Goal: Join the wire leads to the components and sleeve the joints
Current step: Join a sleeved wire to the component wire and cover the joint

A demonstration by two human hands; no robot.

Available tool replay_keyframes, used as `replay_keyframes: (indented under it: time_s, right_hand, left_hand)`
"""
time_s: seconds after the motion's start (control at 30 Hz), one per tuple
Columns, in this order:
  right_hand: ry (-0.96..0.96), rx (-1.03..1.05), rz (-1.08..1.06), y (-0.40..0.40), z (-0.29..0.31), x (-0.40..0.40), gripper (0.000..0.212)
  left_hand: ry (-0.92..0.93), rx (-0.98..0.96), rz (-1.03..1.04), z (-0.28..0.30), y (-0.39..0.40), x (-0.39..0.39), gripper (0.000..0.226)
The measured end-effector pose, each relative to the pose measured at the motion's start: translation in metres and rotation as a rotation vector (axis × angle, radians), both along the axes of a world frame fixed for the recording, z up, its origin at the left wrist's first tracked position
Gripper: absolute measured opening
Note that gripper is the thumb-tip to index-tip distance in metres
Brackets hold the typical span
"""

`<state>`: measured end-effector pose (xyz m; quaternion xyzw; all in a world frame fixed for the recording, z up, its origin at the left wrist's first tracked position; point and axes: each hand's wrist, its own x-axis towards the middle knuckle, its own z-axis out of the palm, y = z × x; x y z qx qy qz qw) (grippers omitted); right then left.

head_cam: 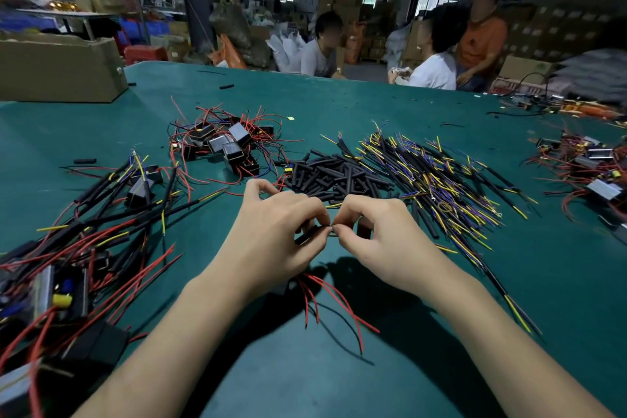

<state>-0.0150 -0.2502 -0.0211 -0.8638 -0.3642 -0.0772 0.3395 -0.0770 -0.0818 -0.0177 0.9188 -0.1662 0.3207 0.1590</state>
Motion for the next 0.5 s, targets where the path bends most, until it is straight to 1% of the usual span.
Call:
replay_keyframes:
  time_s: [0.1, 0.2, 0.3, 0.37, 0.43, 0.5]
  right_hand:
    - [-0.022, -0.042, -0.003, 0.000, 0.000, -0.001, 0.007]
    - [-0.066, -0.074, -0.002, 0.001, 0.002, -0.003, 0.007]
    - [-0.171, -0.126, -0.009, 0.000, 0.004, -0.007, 0.005]
    - [-0.309, -0.173, -0.033, 0.002, 0.006, -0.012, 0.004]
    - [-0.457, -0.159, -0.061, 0.007, 0.007, -0.016, 0.013]
    - [-0.533, -0.126, -0.073, 0.011, 0.008, -0.019, 0.019]
  left_hand:
    - [0.056, -0.044, 0.017, -0.002, 0.001, 0.002, 0.011]
    - [0.166, -0.154, 0.039, -0.005, 0.000, 0.005, 0.012]
    - [0.313, -0.371, 0.017, -0.005, 0.000, 0.007, 0.013]
    - [0.458, -0.591, -0.062, -0.002, 0.003, 0.009, 0.015]
    - [0.569, -0.776, -0.120, 0.002, 0.007, 0.009, 0.015]
    - [0.613, -0.853, -0.121, 0.005, 0.009, 0.009, 0.016]
